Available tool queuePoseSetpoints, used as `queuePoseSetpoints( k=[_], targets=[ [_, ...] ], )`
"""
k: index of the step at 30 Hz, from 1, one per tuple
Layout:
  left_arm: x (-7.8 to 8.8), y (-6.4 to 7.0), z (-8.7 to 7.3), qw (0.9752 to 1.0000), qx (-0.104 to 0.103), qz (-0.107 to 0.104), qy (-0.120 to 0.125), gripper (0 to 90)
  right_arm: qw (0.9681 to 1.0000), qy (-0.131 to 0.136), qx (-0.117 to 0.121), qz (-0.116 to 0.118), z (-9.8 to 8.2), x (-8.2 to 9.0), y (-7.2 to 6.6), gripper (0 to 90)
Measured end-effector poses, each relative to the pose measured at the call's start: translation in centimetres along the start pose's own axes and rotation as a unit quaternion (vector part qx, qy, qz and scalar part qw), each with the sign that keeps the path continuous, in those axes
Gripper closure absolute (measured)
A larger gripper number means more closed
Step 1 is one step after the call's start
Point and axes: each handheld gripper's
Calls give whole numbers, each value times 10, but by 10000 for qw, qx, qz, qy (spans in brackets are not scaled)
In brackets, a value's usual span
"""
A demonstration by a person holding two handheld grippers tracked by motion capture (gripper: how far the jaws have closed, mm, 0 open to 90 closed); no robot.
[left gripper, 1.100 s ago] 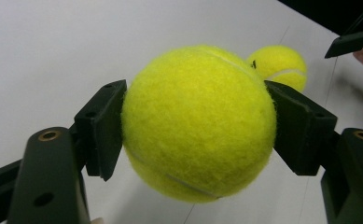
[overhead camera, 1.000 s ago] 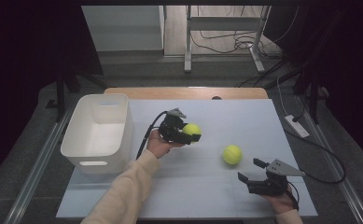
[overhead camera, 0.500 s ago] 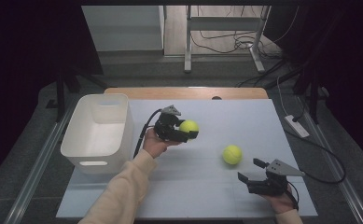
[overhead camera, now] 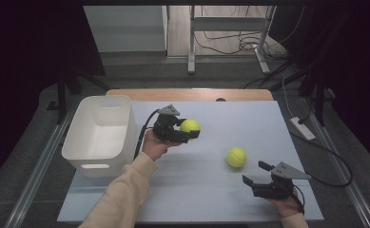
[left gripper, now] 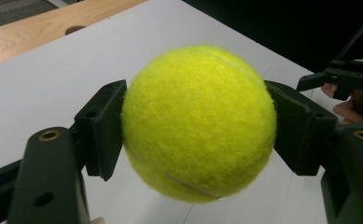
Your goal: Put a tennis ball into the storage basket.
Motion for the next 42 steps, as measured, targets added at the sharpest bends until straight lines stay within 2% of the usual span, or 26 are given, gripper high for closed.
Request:
queuePoseSetpoints(
  k=[24, 42],
  targets=[
    [23, 5, 7, 9995, -47, -3, 311, 272, 10000, 26, -3, -21, 0, 1, 0, 126],
    [46, 6, 12, 9980, -54, 36, 623, 272, 10000, 25, -7, -29, 1, 0, -1, 126]
  ],
)
Point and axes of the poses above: each handheld gripper's, and its own axes: x roughly backward along the jaws, z roughly out of its top, y roughly to its right, and after that the axes turned 13 degrees about x, right-handed
